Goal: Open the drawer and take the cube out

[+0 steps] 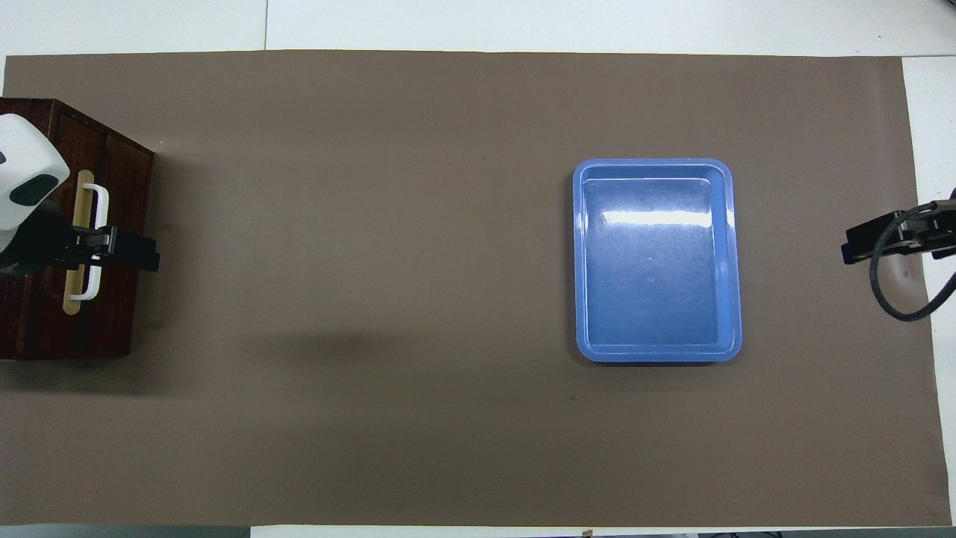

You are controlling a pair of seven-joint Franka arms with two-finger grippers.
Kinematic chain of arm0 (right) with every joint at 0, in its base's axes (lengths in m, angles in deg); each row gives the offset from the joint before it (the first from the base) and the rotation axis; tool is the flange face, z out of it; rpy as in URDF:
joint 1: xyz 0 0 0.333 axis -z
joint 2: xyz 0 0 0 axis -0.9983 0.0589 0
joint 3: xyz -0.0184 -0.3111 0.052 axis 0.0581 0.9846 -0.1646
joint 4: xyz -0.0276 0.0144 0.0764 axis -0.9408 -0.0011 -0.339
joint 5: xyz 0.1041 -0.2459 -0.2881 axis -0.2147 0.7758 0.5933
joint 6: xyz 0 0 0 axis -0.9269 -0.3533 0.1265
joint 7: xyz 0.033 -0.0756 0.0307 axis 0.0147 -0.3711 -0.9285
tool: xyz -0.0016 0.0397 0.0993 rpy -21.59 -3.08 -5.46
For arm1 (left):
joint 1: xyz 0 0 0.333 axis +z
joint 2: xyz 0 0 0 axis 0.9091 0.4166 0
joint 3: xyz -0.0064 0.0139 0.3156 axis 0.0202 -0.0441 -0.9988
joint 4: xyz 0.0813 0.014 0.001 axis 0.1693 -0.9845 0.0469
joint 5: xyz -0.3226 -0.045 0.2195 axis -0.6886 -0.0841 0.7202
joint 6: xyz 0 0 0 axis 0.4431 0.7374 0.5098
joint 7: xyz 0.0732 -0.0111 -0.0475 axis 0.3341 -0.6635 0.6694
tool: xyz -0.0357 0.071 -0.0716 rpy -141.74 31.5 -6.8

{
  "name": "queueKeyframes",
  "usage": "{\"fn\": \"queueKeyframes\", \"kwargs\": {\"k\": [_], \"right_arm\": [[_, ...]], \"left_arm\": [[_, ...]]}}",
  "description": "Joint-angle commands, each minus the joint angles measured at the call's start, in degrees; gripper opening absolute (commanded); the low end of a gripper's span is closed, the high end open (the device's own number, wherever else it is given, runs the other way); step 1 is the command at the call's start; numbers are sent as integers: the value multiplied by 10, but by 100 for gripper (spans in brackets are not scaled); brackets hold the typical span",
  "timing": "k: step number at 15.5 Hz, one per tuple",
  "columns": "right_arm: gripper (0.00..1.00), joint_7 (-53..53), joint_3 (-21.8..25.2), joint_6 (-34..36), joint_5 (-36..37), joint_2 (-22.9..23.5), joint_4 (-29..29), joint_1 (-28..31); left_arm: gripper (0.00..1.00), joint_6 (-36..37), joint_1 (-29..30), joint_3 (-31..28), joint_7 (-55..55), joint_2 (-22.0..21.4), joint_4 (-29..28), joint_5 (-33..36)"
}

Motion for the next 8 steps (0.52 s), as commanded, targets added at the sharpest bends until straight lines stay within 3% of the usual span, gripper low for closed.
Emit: {"fn": "queueKeyframes", "kwargs": {"k": [1,6,8], "right_arm": [[100,12,-6,3,0,-8,9,10],[100,13,-6,3,0,-8,8,7],[100,13,-6,2,0,-8,8,5]], "left_arm": [[100,-2,-5,-4,-7,1,4,-9],[100,-14,-5,-5,-4,-4,-14,-5],[100,-53,-9,-1,-5,-16,-46,47]]}}
